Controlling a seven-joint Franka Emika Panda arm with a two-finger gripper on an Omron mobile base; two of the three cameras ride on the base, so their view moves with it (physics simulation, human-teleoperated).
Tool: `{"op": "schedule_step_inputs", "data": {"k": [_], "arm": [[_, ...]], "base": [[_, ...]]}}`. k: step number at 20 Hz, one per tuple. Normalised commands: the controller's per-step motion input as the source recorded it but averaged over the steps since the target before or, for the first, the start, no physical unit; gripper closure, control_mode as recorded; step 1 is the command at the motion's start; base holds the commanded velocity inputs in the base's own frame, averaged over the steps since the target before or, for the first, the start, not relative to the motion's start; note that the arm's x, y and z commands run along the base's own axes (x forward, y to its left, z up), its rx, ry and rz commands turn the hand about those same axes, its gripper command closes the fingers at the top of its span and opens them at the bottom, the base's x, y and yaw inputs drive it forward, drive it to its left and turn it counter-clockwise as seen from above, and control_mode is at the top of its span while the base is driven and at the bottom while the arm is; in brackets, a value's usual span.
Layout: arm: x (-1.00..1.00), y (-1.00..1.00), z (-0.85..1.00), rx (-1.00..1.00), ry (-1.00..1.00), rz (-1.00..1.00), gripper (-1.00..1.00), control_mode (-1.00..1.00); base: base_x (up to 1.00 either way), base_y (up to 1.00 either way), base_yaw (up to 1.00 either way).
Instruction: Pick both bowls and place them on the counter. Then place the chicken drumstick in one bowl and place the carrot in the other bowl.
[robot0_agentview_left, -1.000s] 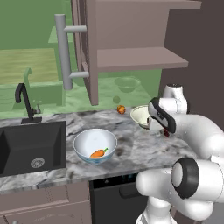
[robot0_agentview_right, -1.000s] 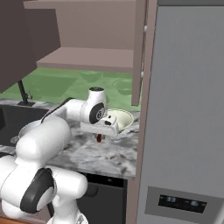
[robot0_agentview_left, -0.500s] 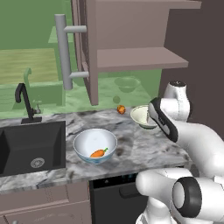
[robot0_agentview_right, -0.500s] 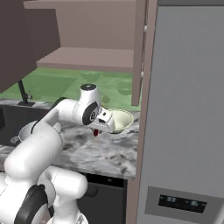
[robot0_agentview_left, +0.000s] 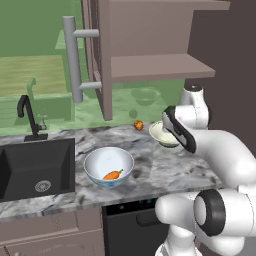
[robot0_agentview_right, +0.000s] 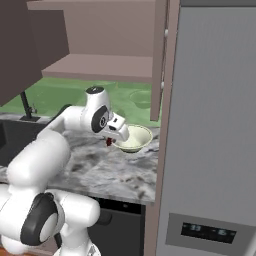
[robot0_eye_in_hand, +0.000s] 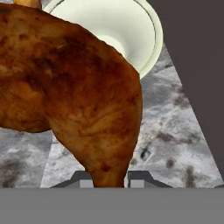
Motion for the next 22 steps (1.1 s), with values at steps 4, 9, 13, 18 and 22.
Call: {"op": "schedule_step_inputs", "data": {"k": [4, 9, 13, 18, 22], "arm": [[0.36, -0.04, 0.02, -0.02, 0.00, 0.00, 1.00, -1.00], [0.38, -0.12, -0.23, -0.04, 0.00, 0.00, 1.00, -1.00], [0.41, -0.10, -0.32, -0.04, 0.01, 0.00, 1.00, -1.00], [0.41, -0.03, -0.24, -0.01, 0.03, 0.00, 1.00, -1.00], [0.41, -0.03, -0.22, 0.00, 0.02, 0.02, 1.00, -1.00]], "base": [[0.00, 0.00, 0.00], [0.00, 0.00, 0.00], [0.00, 0.00, 0.00], [0.00, 0.00, 0.00], [0.00, 0.00, 0.00]]}}
